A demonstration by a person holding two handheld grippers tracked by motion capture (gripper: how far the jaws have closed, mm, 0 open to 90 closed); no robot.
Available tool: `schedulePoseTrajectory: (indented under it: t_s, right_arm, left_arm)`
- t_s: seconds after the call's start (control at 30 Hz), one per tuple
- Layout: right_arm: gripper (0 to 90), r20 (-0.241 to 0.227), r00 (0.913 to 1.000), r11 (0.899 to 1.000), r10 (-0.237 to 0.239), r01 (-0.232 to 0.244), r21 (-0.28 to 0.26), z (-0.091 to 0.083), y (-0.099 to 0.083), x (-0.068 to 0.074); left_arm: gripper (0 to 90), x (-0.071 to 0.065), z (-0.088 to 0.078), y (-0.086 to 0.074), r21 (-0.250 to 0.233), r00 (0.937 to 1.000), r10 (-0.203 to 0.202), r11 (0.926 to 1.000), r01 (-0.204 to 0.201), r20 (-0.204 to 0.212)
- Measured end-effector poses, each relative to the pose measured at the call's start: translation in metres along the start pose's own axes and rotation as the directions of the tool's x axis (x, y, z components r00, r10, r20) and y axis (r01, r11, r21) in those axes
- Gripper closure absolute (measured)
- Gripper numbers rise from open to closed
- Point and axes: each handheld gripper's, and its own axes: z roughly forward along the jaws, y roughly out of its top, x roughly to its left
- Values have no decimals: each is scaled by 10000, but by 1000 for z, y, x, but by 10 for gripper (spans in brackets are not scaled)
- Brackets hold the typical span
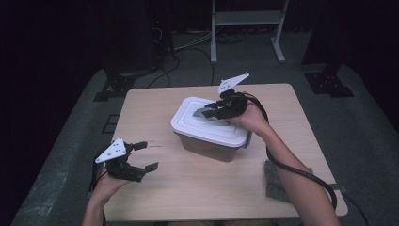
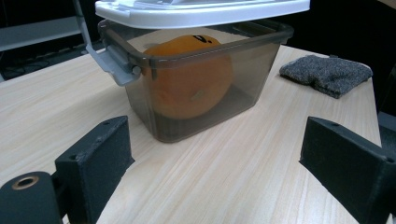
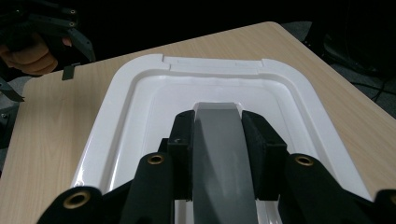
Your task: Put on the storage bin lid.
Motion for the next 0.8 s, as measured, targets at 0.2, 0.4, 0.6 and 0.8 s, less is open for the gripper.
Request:
schedulePoseTrajectory:
  t_s: [0.2, 0.4, 0.6, 0.8]
  right_arm:
    - [652, 3, 10000, 10000, -6, 6, -22, 5, -1, -1]
    - [652, 17, 10000, 10000, -62, 62, 51, 10, -5, -4]
    - [651, 134, 9999, 9999, -96, 95, 81, 12, -9, -6]
    - [651, 135, 9998, 9998, -153, 151, 157, 16, -13, -7]
  left_arm:
    - [83, 0, -1, 0, -31, 10000, 3, 10000, -3, -16]
    - [83, 0, -1, 0, -20, 10000, -4, 10000, 3, -17]
    - [83, 0, -1, -1, 8, 10000, -18, 10000, 18, -18]
    - [83, 0, -2, -1, 11, 10000, -41, 10000, 41, -29]
